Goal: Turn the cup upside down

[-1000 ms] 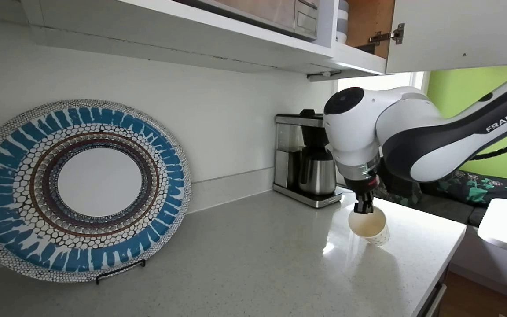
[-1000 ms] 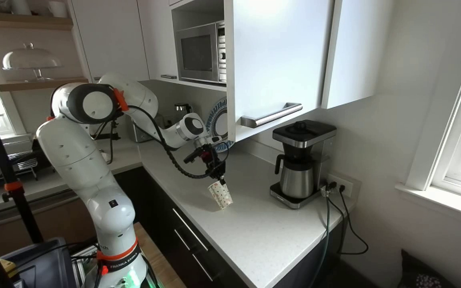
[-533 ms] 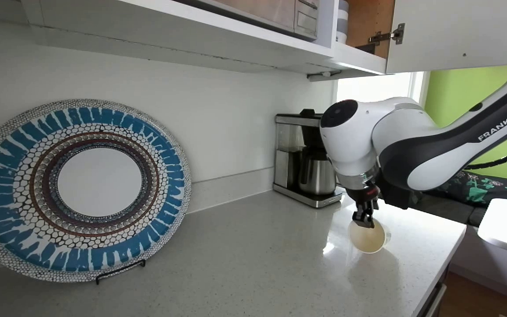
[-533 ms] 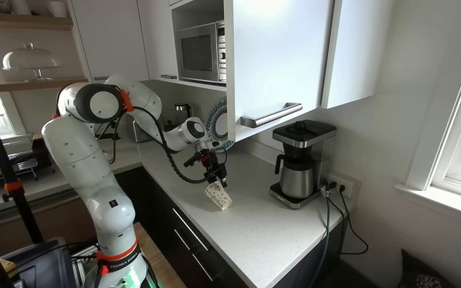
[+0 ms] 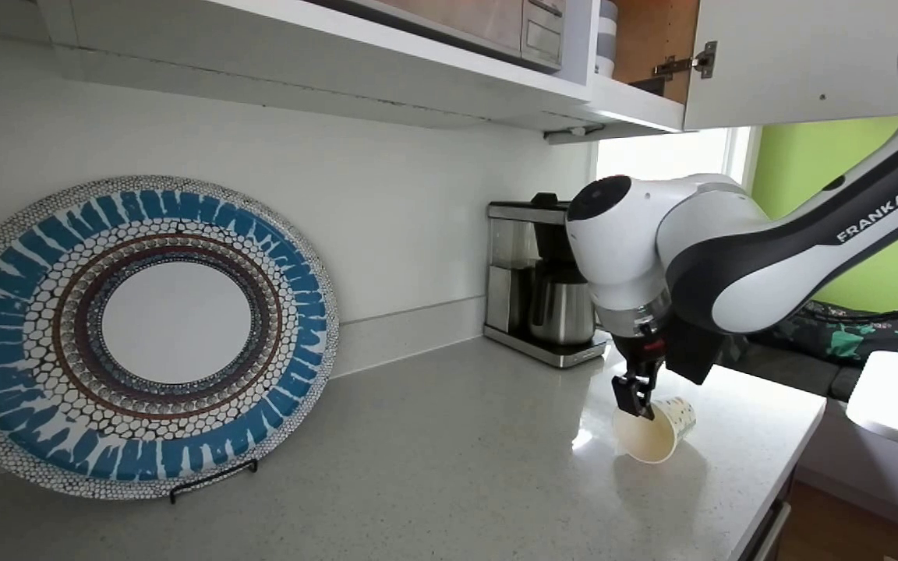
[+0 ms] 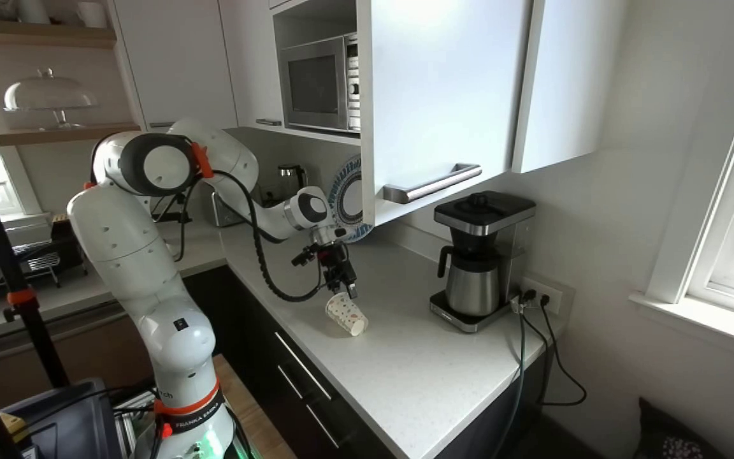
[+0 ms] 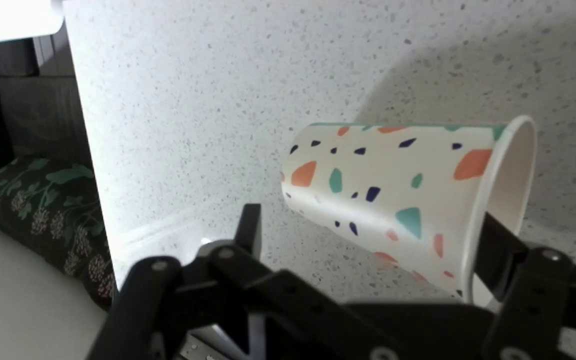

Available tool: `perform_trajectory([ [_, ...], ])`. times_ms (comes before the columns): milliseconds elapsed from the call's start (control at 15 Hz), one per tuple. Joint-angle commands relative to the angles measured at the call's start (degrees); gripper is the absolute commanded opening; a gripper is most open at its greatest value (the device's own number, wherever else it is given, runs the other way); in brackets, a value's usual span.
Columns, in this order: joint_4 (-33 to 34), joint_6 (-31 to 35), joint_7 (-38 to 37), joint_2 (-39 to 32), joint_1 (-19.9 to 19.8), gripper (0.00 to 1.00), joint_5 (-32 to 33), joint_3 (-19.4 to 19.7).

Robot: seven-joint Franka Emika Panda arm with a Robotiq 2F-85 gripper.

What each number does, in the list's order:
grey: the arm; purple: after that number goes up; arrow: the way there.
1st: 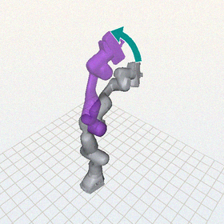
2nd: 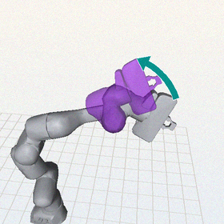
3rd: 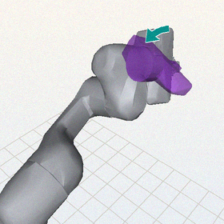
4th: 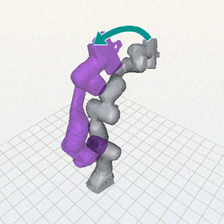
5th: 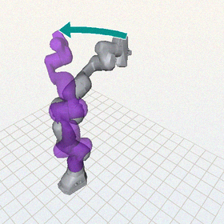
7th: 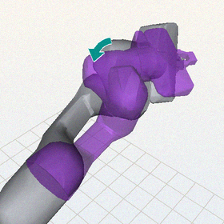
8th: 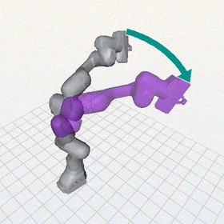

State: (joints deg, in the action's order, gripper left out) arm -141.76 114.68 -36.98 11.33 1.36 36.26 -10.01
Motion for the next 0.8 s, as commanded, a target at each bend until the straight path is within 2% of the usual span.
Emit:
perform_trajectory([
  [0, 0.06, 0.40, -6.70, -0.59, 0.15, 1.00, -4.11, 1.01],
  [333, 0.47, 3.88, -16.92, -0.17, -0.77, 1.00, -8.20, 2.37],
  [733, 0.79, 6.65, -25.02, -0.01, -1.62, 1.00, -8.58, 3.35],
])
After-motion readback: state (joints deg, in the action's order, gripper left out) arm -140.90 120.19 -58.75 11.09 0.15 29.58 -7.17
